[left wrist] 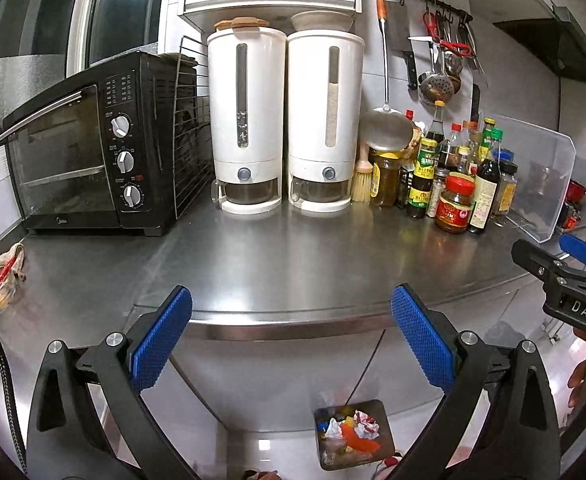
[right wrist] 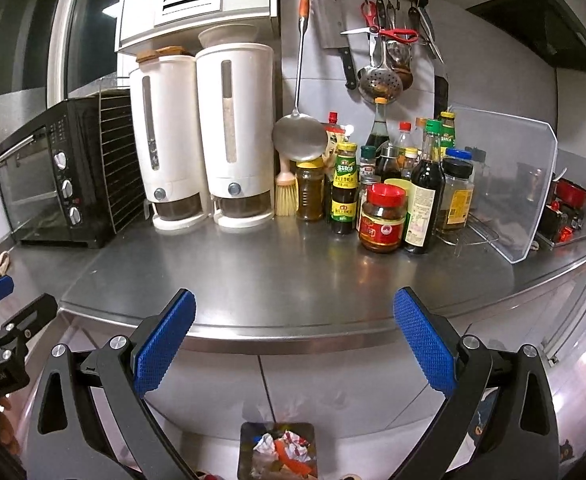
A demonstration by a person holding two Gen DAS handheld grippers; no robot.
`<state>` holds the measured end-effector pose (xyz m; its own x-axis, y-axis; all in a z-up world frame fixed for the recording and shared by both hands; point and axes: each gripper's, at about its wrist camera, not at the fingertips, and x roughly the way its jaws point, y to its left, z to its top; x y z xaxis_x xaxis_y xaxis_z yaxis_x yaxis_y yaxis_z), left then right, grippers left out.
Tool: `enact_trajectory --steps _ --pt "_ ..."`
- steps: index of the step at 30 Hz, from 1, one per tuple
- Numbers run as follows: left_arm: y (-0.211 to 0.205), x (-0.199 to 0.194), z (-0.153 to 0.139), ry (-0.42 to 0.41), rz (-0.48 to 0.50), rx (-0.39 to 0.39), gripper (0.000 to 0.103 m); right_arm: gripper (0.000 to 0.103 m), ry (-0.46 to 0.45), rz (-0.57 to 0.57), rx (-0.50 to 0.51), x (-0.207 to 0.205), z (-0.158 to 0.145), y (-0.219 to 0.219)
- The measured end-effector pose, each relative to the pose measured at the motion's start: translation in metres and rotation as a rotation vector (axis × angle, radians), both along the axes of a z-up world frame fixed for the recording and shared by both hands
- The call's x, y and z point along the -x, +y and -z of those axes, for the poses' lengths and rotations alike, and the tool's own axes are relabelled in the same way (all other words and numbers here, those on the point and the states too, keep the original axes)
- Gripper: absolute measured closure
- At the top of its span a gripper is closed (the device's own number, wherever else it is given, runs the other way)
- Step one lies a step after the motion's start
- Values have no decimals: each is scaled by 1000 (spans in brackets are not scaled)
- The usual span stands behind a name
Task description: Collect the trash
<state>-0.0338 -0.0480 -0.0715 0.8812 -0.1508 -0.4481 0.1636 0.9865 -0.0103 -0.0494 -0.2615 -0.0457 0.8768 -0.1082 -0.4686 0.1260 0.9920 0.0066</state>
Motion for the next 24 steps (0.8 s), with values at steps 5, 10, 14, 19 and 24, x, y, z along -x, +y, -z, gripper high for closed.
enact_trajectory --steps 5,10,14,19,24 --pt "-2 1 -2 0 11 2 8 3 1 -1 -1 0 0 0" --pt "-3 -1 -6 -10 1 -3 8 3 -1 -7 -4 -4 -3 0" --pt "-3 -2 -9 -14 -2 -3 8 3 -4 -9 -7 -6 -5 1" --pt "-6 -2 -10 -18 -5 -4 8 3 -7 -12 -16 -9 -6 -1" --pt "-7 -2 -10 -18 -8 -3 8 3 -6 -16 -19 -12 -6 -2"
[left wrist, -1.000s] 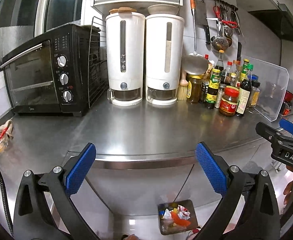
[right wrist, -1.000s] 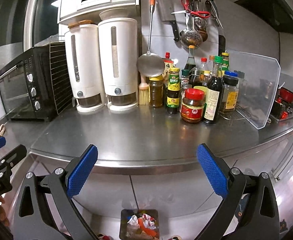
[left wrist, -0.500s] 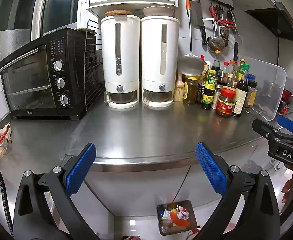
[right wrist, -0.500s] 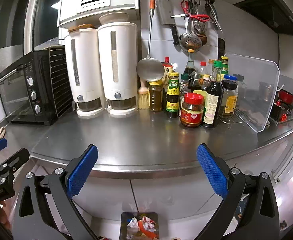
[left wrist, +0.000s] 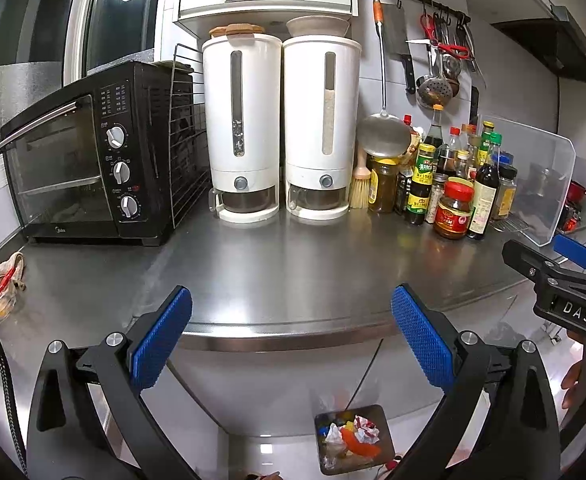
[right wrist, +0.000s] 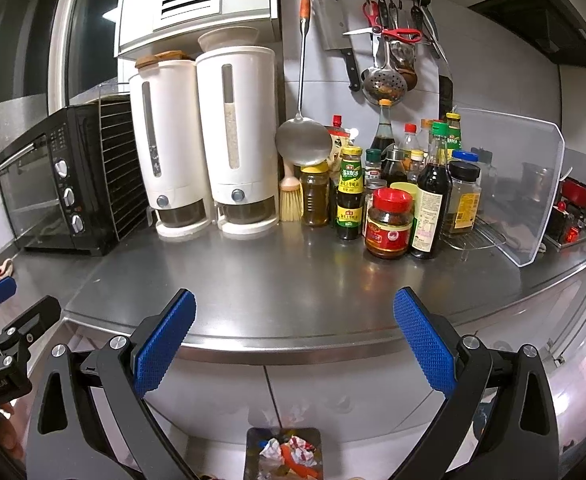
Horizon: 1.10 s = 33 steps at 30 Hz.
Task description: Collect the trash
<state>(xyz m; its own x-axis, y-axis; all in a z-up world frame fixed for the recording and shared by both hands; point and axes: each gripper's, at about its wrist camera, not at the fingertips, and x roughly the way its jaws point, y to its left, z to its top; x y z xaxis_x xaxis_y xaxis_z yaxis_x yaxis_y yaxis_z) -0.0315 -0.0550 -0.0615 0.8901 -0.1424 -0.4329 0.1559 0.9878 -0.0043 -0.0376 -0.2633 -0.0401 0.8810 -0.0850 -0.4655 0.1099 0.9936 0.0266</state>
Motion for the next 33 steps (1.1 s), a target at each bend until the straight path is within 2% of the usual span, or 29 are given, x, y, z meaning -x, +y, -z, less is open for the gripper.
enact_trajectory --steps 33 --pt "-4 -7 -4 1 -4 5 8 3 2 12 -12 -8 0 -2"
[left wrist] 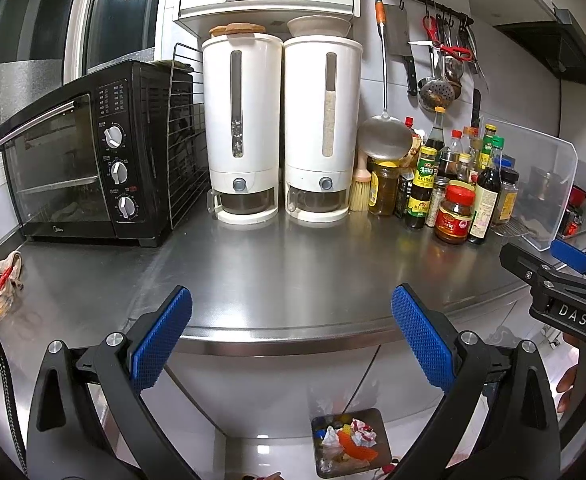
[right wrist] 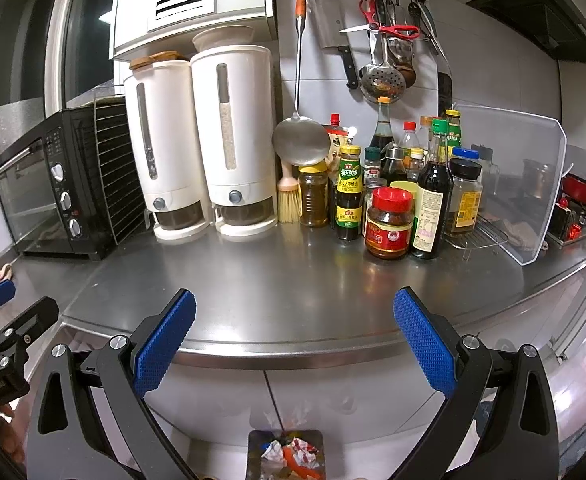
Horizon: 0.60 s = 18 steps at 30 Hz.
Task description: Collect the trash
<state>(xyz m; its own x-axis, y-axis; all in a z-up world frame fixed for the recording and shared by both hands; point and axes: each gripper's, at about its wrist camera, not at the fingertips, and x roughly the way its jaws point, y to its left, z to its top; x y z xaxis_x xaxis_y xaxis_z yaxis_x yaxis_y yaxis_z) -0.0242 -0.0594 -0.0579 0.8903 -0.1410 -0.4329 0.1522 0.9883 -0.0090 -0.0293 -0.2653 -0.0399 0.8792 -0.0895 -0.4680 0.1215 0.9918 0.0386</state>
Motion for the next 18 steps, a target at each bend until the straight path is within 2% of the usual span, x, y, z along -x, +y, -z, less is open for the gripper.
enact_trajectory --steps 18 --pt "-7 4 -3 -8 -5 -11 8 3 -7 3 2 0 -1 2"
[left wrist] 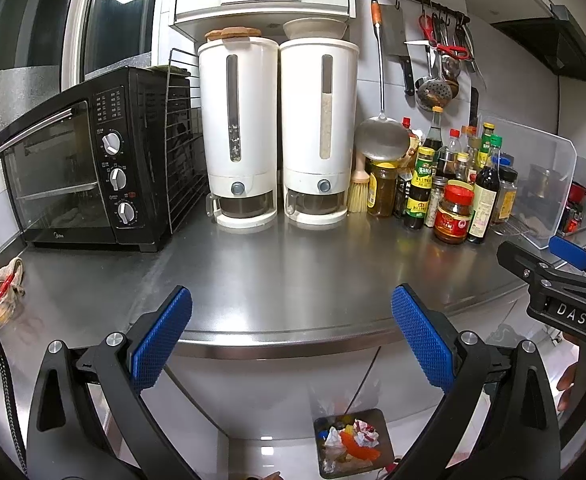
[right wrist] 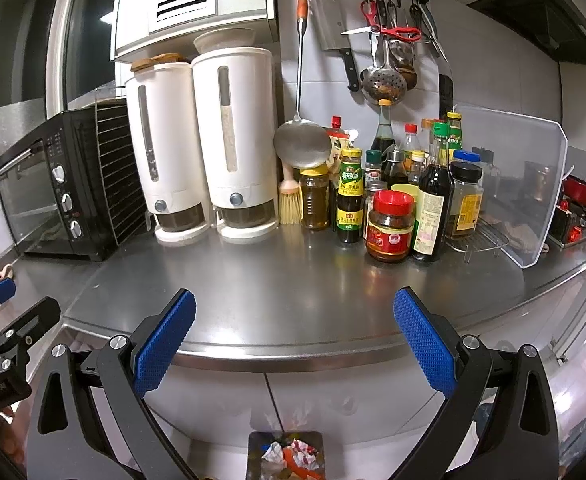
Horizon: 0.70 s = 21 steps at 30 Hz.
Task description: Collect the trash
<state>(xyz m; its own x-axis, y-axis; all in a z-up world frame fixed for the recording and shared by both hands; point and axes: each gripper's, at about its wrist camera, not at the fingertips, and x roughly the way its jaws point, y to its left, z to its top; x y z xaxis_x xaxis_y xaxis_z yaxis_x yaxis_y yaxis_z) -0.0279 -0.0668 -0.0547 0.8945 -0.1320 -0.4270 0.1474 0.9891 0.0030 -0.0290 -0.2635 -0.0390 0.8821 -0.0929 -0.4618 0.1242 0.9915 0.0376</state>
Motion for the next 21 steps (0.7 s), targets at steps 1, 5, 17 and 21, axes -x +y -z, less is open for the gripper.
enact_trajectory --steps 1,5,17,21 --pt "0 0 0 -1 -1 0 8 3 -3 -1 0 1 -1 0" --pt "0 0 -2 -3 -1 -1 8 3 -8 -1 1 2 -3 1" --pt "1 2 -2 -4 0 6 8 3 -6 -1 -2 3 -2 3" --pt "2 3 -2 -3 0 8 8 3 -10 1 -1 3 -2 3"
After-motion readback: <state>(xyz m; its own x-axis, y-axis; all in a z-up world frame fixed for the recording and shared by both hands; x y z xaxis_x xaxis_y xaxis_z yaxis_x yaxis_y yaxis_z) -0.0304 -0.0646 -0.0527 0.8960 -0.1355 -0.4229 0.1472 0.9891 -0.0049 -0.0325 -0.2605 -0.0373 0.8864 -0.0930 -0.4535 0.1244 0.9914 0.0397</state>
